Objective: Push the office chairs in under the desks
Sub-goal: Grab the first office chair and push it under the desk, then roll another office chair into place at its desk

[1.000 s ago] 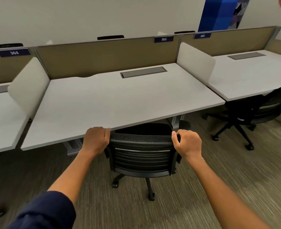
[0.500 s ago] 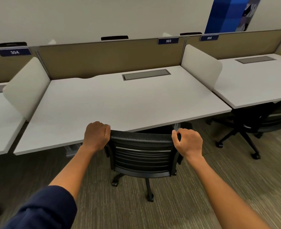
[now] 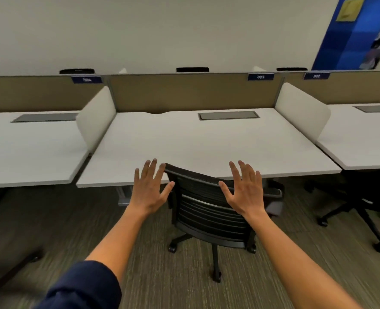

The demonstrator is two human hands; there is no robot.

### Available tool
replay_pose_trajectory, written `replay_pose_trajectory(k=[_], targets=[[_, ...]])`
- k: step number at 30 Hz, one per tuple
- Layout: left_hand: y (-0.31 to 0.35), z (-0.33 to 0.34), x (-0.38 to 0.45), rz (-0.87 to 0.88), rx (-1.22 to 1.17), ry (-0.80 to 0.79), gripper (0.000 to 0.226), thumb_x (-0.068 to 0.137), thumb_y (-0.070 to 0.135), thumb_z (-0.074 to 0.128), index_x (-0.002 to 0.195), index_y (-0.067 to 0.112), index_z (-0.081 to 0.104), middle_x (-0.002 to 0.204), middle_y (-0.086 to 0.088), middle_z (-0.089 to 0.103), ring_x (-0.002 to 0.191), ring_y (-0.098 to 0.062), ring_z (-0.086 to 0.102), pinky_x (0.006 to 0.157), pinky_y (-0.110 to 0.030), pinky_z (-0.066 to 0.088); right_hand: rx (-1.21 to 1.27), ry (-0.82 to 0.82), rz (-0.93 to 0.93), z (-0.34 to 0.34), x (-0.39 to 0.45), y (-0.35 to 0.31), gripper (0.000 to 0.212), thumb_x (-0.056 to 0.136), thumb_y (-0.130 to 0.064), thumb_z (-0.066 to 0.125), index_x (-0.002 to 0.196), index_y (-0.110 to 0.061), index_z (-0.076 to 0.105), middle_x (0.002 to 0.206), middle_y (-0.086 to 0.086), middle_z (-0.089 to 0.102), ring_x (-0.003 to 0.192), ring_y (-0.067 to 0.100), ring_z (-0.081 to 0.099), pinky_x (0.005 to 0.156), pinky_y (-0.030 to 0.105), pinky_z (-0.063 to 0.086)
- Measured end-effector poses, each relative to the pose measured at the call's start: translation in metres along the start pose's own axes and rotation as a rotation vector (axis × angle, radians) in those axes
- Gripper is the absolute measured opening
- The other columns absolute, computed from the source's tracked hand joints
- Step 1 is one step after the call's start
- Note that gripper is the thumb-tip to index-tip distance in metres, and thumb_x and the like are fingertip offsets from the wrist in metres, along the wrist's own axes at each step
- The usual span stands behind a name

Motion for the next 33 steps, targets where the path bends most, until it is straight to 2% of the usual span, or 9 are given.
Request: replay_pose_trajectory(k=[7,12,16,21,28,33], targets=[[-0.064,-0.061,-0.117,-0.106,0.057,0.056,0.089,0.086,0.075,0.008,0.161,0.027,0.009,0.170,-0.003,-0.006,0.155,-0.023,-0.013,0.124,-0.055,-0.007,0.081,-0.062,-0.170,-0.019,-0.028,-0.141,0.086,0.091,-0.076,0.020,0.160,-0.025,0.016,0.166,0.013,0.020,0.150,0.039,0.023,0.119,0.063,0.021],[-0.136,-0.096,-0.237,-0.232,0.099,0.092,0.088,0.087,0.075,0.012,0.160,0.026,0.015,0.170,-0.006,0.001,0.156,-0.025,-0.008,0.124,-0.058,-0.002,0.152,-0.081,-0.288,-0.036,-0.086,-0.257,0.086,0.091,-0.076,0.021,0.160,-0.027,0.013,0.168,0.011,0.014,0.153,0.036,0.018,0.120,0.063,0.017],[-0.192,-0.123,-0.335,-0.322,0.116,0.124,0.086,0.089,0.074,0.015,0.159,0.025,0.021,0.169,-0.009,0.011,0.156,-0.028,0.002,0.123,-0.059,0.003,0.182,-0.104,-0.384,-0.045,-0.147,-0.349,0.086,0.090,-0.076,0.025,0.160,-0.025,0.018,0.167,0.011,0.016,0.152,0.037,0.020,0.119,0.064,0.022],[-0.255,-0.155,-0.445,-0.428,0.149,0.134,0.086,0.089,0.075,0.013,0.160,0.027,0.018,0.169,-0.008,0.009,0.156,-0.027,0.000,0.123,-0.057,0.000,0.227,-0.138,-0.468,-0.052,-0.213,-0.454,0.085,0.092,-0.077,0.023,0.160,-0.027,0.013,0.168,0.009,0.015,0.154,0.034,0.016,0.121,0.062,0.016],[-0.338,-0.199,-0.567,-0.560,0.177,0.185,0.085,0.089,0.073,0.013,0.160,0.026,0.018,0.169,-0.008,0.009,0.156,-0.027,-0.001,0.122,-0.057,-0.002,0.286,-0.167,-0.622,-0.063,-0.284,-0.592,0.083,0.093,-0.075,0.022,0.159,-0.025,0.021,0.166,0.012,0.022,0.152,0.036,0.023,0.120,0.061,0.018],[-0.405,-0.225,-0.635,-0.675,0.183,0.248,0.082,0.092,0.072,0.018,0.159,0.025,0.021,0.168,-0.009,0.013,0.156,-0.029,0.004,0.122,-0.060,0.004,0.304,-0.180,-0.743,-0.058,-0.311,-0.690,0.083,0.094,-0.074,0.024,0.159,-0.023,0.021,0.165,0.013,0.024,0.150,0.037,0.026,0.119,0.062,0.023]])
Point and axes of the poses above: each hand's wrist, its own x-axis towards the middle knuckle, its own z-axis out of the palm, y = z × x, the point moved 7 cm from there along x, towards the middle knuckle
